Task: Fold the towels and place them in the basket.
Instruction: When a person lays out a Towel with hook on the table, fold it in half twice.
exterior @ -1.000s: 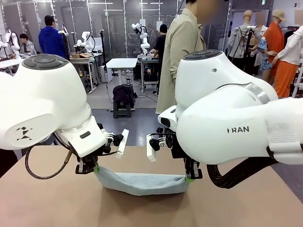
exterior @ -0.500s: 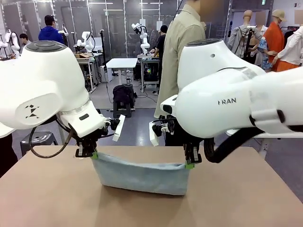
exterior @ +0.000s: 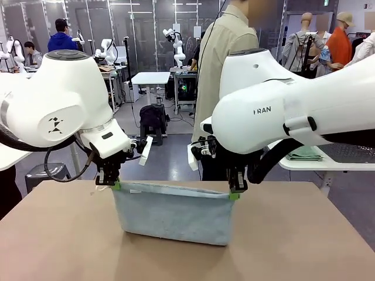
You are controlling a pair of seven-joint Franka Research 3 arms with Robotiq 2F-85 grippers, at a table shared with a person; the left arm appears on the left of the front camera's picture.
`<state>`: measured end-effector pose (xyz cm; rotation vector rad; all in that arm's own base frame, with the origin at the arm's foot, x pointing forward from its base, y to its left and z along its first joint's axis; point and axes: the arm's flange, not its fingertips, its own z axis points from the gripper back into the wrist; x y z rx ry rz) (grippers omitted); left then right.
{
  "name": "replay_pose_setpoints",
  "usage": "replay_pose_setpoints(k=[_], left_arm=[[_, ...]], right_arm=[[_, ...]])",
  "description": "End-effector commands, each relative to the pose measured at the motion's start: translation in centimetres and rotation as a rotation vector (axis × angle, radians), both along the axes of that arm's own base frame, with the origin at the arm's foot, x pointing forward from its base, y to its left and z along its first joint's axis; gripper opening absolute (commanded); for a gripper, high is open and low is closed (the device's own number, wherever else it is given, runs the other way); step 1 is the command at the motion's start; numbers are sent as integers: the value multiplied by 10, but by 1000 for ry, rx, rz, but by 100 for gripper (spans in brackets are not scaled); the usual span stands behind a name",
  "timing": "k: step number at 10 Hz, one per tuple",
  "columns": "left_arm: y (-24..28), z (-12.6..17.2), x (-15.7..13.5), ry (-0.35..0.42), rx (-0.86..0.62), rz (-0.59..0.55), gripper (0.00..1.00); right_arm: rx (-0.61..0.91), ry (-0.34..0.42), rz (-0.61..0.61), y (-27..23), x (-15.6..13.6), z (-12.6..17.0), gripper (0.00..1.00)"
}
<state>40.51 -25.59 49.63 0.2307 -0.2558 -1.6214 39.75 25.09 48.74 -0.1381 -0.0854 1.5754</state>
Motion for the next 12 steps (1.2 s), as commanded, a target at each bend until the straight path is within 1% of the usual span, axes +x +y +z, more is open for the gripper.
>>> replay_pose_setpoints(k=[1, 2, 3, 4, 5, 6, 7, 10, 12], left_arm=[[8, 0, 15, 60, 15, -13, 4], [8, -6, 21, 72, 16, -22, 4], [0, -4, 5, 14, -1, -1, 4], [0, -4, 5, 14, -1, -1, 4], [0, -4, 5, 14, -1, -1, 4], [0, -4, 5, 14, -1, -1, 4], [-4, -7, 7, 22, 1, -13, 4], [0, -28, 31, 97, -4, -47, 4], [8, -44, 50, 130, -7, -59, 4]], right_arm=[[-19, 34, 31, -5, 18, -2, 4], [-17, 40, 25, -5, 25, -5, 4], [-21, 39, -4, -1, 23, -5, 4], [-2, 13, 6, 1, 14, -5, 4], [-2, 13, 6, 1, 14, -5, 4], [-4, 20, 2, 2, 20, -8, 4], [29, 58, 6, -4, 28, -16, 4], [71, 57, 4, -9, 48, -37, 4], [82, 54, -14, -12, 62, -48, 4]])
